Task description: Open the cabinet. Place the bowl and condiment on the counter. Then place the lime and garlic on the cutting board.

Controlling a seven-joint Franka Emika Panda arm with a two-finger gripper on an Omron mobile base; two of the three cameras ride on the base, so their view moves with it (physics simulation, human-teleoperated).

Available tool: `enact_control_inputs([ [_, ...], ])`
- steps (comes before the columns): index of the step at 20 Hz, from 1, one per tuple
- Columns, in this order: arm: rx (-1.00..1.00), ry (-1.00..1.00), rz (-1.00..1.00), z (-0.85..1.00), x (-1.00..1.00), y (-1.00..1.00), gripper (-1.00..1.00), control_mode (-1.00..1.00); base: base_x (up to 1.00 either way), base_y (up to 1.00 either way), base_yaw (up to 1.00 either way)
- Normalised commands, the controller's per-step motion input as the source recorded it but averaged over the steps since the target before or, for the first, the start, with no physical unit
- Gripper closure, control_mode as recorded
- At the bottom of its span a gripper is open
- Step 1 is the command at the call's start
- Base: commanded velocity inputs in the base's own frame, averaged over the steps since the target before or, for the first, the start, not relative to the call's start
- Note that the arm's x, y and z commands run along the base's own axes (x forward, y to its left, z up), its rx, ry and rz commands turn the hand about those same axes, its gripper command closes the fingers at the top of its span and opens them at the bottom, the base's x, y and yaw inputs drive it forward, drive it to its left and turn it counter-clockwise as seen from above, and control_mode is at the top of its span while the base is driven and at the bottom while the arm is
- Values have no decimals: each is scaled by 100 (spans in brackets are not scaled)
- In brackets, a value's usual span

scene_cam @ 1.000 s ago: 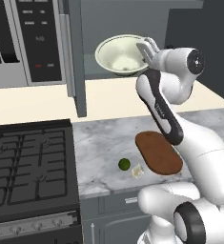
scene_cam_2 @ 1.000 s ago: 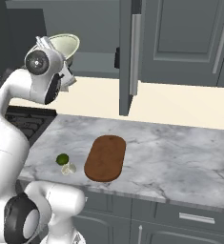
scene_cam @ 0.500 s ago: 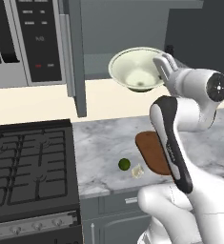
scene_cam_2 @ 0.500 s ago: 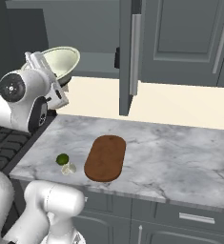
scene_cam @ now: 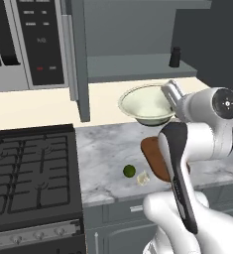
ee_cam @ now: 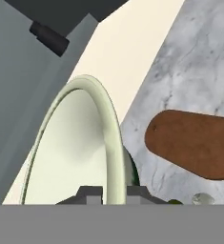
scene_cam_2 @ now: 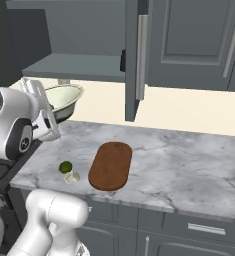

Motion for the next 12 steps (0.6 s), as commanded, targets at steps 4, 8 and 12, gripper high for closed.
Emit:
enact_control_inputs([
  [4, 0, 19, 0, -76, 38, 0, 100, -100, 0, 0, 0],
  [8, 0, 18, 0, -83, 68, 9, 100, -100, 0, 0, 0],
  [12, 0, 21, 0, -79, 89, 17, 100, -100, 0, 0, 0],
])
